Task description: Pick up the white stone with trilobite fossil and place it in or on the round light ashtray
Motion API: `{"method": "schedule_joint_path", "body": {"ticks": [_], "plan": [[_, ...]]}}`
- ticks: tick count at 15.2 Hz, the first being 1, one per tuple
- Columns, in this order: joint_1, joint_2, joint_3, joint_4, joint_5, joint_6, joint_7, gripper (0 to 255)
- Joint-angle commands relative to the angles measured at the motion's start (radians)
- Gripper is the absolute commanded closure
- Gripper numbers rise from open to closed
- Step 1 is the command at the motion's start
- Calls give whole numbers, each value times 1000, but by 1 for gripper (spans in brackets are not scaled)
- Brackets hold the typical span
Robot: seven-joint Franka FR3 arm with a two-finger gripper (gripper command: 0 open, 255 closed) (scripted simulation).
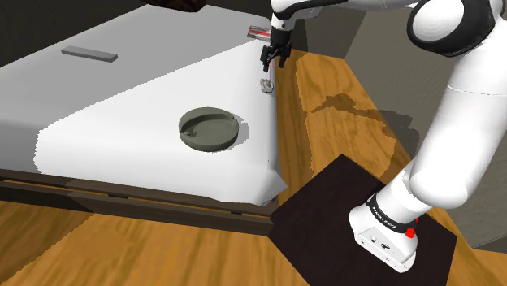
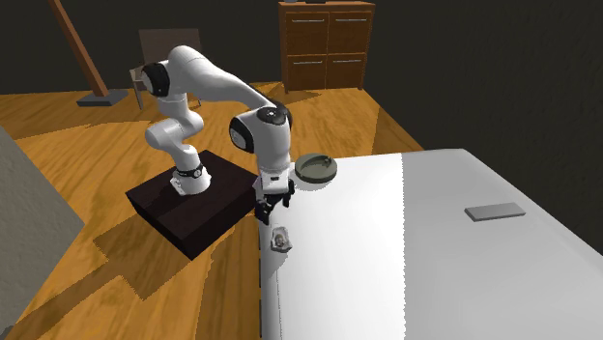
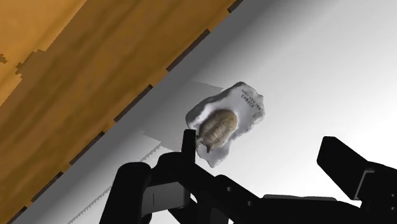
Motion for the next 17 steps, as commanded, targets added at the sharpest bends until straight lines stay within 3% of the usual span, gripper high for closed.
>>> {"method": "schedule_joint_path", "body": {"ticks": [1,5,12,17], "plan": [[-12,89,0,102,8,-21,-16,0],[-33,279,6,335,20,-81,-32,0],[-33,294,7,265,21,4,-34,0],[-33,296,7,260,22,11,-34,0]]}}
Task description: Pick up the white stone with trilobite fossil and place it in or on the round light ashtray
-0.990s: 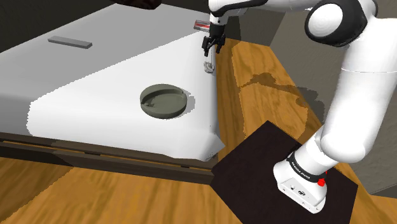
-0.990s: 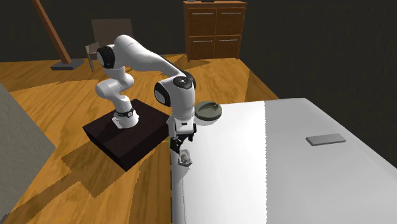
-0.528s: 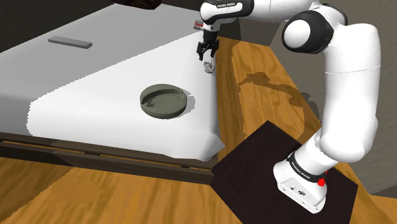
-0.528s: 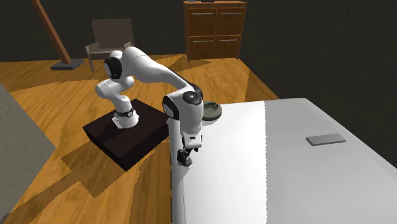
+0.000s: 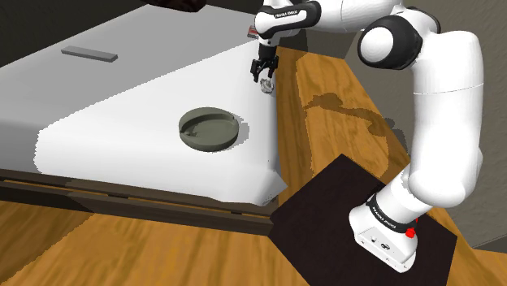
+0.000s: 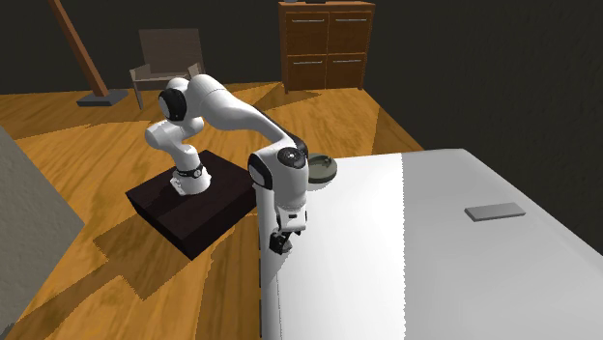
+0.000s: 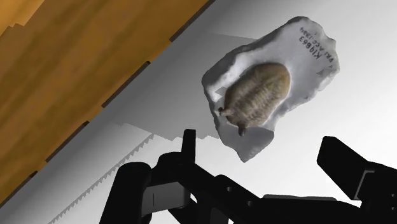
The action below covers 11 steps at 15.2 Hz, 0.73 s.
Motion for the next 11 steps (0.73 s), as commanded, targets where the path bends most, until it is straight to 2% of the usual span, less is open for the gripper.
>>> {"method": "schedule_joint_path", "body": {"ticks": [1,3,4,11], "plan": [[0,1,0,0,0,1,0,0],[0,1,0,0,0,1,0,0],[0,0,0,0,0,1,0,255],[2,0,0,0,0,1,2,255]]}}
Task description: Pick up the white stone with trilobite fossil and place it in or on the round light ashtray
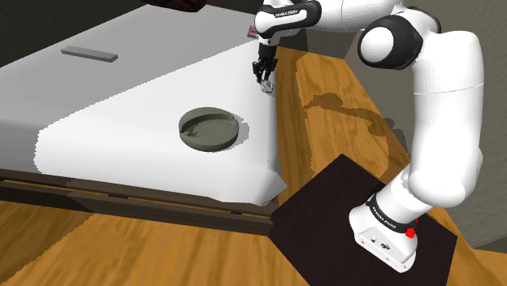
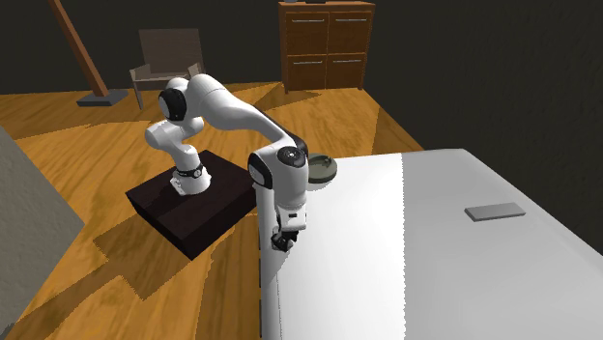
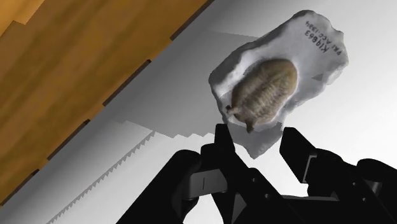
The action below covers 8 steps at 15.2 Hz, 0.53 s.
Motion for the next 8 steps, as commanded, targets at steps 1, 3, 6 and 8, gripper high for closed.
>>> {"method": "schedule_joint_path", "body": {"ticks": [1,3,6,8], "plan": [[1,2,1,-2,1,-1,0,255],[-1,-2,0,4,0,-11,-1,255],[-1,-12,0,28,-1,-45,-1,255],[-1,-18,-1,45,-1,-69,-1,255]]}}
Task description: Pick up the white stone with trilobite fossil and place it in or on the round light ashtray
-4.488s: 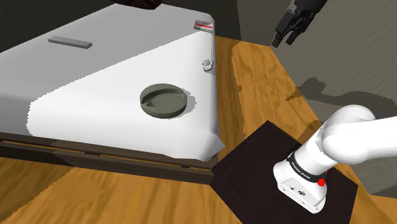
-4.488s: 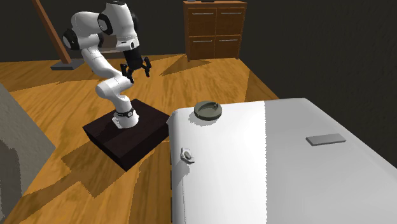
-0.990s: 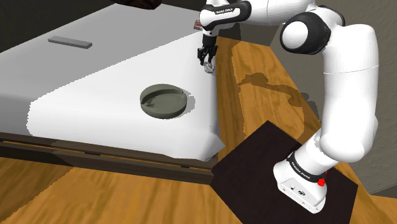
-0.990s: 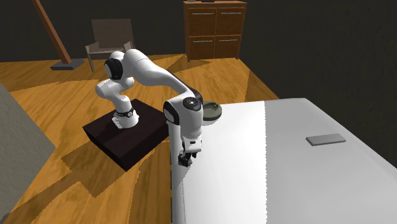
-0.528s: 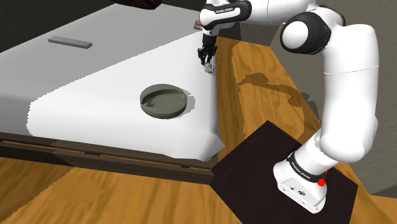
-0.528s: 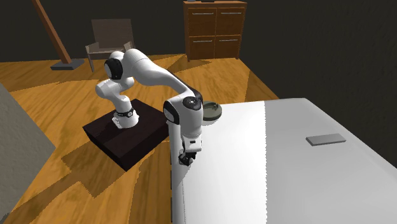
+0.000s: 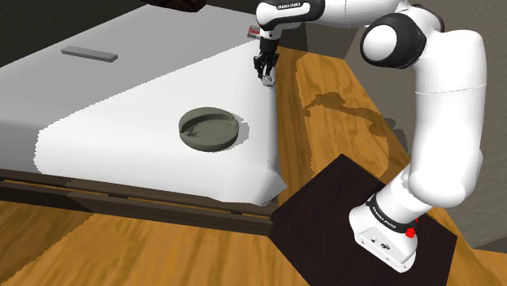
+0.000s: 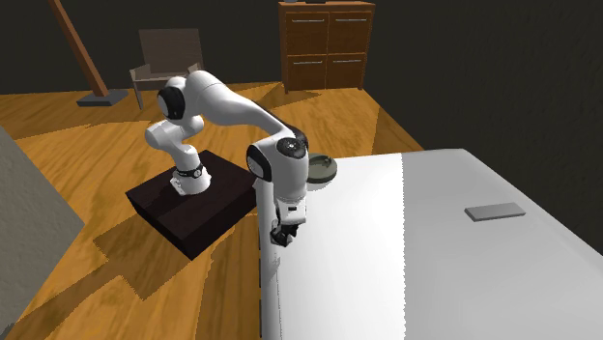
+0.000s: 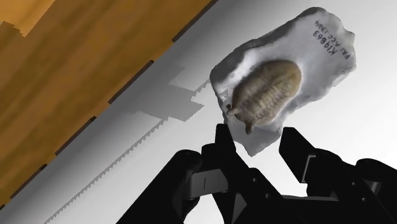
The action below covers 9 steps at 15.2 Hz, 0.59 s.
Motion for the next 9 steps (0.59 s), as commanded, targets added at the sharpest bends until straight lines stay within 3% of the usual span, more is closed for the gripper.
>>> {"method": "schedule_joint_path", "body": {"ticks": [1,9], "plan": [[-1,-3,0,20,0,-23,-1,255],[-4,-14,-2,109,-2,-124,-1,255]]}}
